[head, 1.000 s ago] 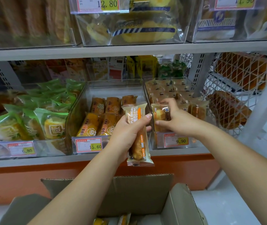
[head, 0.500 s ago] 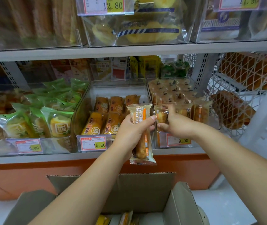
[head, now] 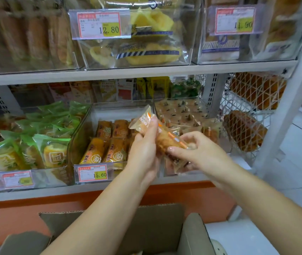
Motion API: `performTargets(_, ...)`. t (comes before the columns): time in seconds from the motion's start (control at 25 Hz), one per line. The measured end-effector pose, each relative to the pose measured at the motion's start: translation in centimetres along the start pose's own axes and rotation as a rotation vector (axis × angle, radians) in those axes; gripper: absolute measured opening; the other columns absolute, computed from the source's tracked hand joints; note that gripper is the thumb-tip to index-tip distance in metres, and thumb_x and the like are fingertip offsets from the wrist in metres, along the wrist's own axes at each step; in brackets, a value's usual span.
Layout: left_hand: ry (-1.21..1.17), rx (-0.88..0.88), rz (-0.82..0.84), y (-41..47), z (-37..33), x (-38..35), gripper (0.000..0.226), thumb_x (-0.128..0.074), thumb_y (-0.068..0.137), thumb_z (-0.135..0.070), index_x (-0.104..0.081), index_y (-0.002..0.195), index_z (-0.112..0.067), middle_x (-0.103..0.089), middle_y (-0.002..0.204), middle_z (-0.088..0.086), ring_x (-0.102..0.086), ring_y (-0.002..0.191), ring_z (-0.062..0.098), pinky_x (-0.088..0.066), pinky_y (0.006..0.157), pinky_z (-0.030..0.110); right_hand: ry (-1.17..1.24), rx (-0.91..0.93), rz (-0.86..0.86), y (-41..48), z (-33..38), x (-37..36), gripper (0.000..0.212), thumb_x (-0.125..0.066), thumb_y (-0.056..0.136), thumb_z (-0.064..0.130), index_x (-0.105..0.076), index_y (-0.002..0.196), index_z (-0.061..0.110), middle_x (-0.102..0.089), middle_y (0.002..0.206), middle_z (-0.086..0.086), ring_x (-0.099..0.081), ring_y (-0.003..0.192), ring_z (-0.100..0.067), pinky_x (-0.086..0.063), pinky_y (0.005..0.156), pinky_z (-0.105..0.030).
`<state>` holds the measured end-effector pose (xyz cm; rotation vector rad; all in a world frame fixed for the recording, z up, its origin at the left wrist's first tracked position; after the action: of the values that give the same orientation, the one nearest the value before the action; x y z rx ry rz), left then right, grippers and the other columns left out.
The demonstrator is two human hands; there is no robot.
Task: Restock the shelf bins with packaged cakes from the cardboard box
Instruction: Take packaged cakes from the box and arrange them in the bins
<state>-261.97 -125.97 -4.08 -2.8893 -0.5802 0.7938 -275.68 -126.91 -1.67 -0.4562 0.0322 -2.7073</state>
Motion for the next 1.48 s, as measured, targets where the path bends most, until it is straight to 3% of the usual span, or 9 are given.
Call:
performTargets(0.12,0.729,-0.363,0.021,0.1,-2.7,-1.0,0.062,-0.063,0.088,-0.051,-0.042,0.141,-0.027,-0.058,0.13,-0.011,-0.057,0.112,0.004,-0.048,0.087,0.022,0.018,0.092,-0.216,0.2,1.7,8.1,0.045,-0.086,0.06,0.033,-0.063,0.097,0.025,-0.072,0.088,-0.006,-0.069,0.064,-0.018,-0.058,0.063,-0.037)
performTargets(0.2,1.223,-0.637,0.021,0.6,-3.8,-2.4,0.066,-0.065,0.088,-0.047,-0.037,0.146,-0.03,-0.049,0.139,-0.011,-0.042,0.13,0.008,-0.039,0.106,0.03,-0.159,0.155,-0.321,0.0,2.9,12.1,0.044,-0.087,0.058,0.031,-0.063,0.094,0.029,-0.07,0.087,0.001,-0.063,0.066,-0.009,-0.05,0.062,-0.029)
performTargets(0.36,1.73,-0.614,0.178,3.7,-1.8,-4.3,0.074,-0.065,0.086,-0.051,-0.033,0.149,-0.028,-0.039,0.152,-0.003,-0.028,0.143,0.02,-0.027,0.116,0.04,-0.373,0.205,-0.31,0.9,2.9,13.9,0.042,-0.087,0.065,0.024,-0.054,0.089,0.031,-0.069,0.09,0.011,-0.063,0.078,0.0,-0.045,0.069,-0.02)
performTargets(0.44,1.79,-0.605,0.223,4.4,-1.9,-4.6,0.073,-0.066,0.085,-0.052,-0.036,0.147,-0.028,-0.046,0.149,-0.002,-0.034,0.14,0.022,-0.032,0.113,0.04,-0.421,0.231,-0.275,1.7,3.2,13.6,0.039,-0.084,0.07,0.019,-0.053,0.089,0.034,-0.067,0.091,0.015,-0.062,0.082,0.005,-0.044,0.068,-0.012)
performTargets(0.64,1.844,-0.639,0.217,5.0,-2.5,-4.9,0.071,-0.069,0.081,-0.055,-0.043,0.143,-0.03,-0.054,0.141,-0.002,-0.041,0.134,0.023,-0.04,0.106,0.04,-0.717,0.348,-0.239,3.5,4.4,10.2,0.043,-0.076,0.079,0.021,-0.054,0.102,0.049,-0.06,0.119,0.01,-0.054,0.108,-0.01,-0.043,0.09,-0.032)
performTargets(0.88,1.738,-0.627,0.231,5.4,-2.3,-4.1,0.07,-0.07,0.081,-0.054,-0.044,0.141,-0.03,-0.053,0.141,-0.006,-0.037,0.135,0.018,-0.04,0.105,0.038,-0.598,0.361,-0.25,4.7,3.2,9.1,0.041,-0.076,0.08,0.02,-0.059,0.111,0.04,-0.059,0.12,0.016,-0.05,0.088,0.007,-0.046,0.095,-0.032)
performTargets(1.0,1.704,-0.632,0.232,5.5,-2.3,-4.0,0.071,-0.071,0.08,-0.053,-0.044,0.142,-0.029,-0.052,0.142,-0.006,-0.034,0.137,0.019,-0.039,0.107,0.039,-0.413,0.432,-0.293,4.2,4.8,10.2,0.039,-0.079,0.077,0.018,-0.057,0.099,0.043,-0.062,0.111,0.018,-0.063,0.09,-0.008,-0.053,0.088,-0.043)
performTargets(1.2,1.678,-0.618,0.243,5.6,-2.3,-3.8,0.071,-0.072,0.08,-0.052,-0.044,0.141,-0.03,-0.051,0.143,-0.007,-0.034,0.137,0.018,-0.041,0.107,0.04,-0.689,0.329,-0.16,5.7,1.6,6.3,0.035,-0.076,0.08,0.023,-0.054,0.103,0.038,-0.054,0.111,0.017,-0.045,0.081,0.01,-0.038,0.073,-0.018)
performTargets(1.48,1.739,-0.647,0.229,5.6,-2.1,-3.9,0.071,-0.071,0.078,-0.056,-0.045,0.14,-0.031,-0.051,0.143,-0.006,-0.032,0.139,0.017,-0.039,0.109,0.042,-0.709,0.256,-0.119,7.5,-2.5,3.7,0.032,-0.076,0.081,0.026,-0.054,0.103,0.032,-0.051,0.11,0.016,-0.045,0.099,-0.002,-0.034,0.079,-0.022)
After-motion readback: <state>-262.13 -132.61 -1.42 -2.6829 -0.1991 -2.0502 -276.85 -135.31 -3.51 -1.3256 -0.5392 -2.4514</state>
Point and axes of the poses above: each hand's wrist, its own y-axis towards the middle knuckle, its own x-axis out of the back of the hand, z = x × y, the point moved 9 cm from there along y, towards the middle knuckle
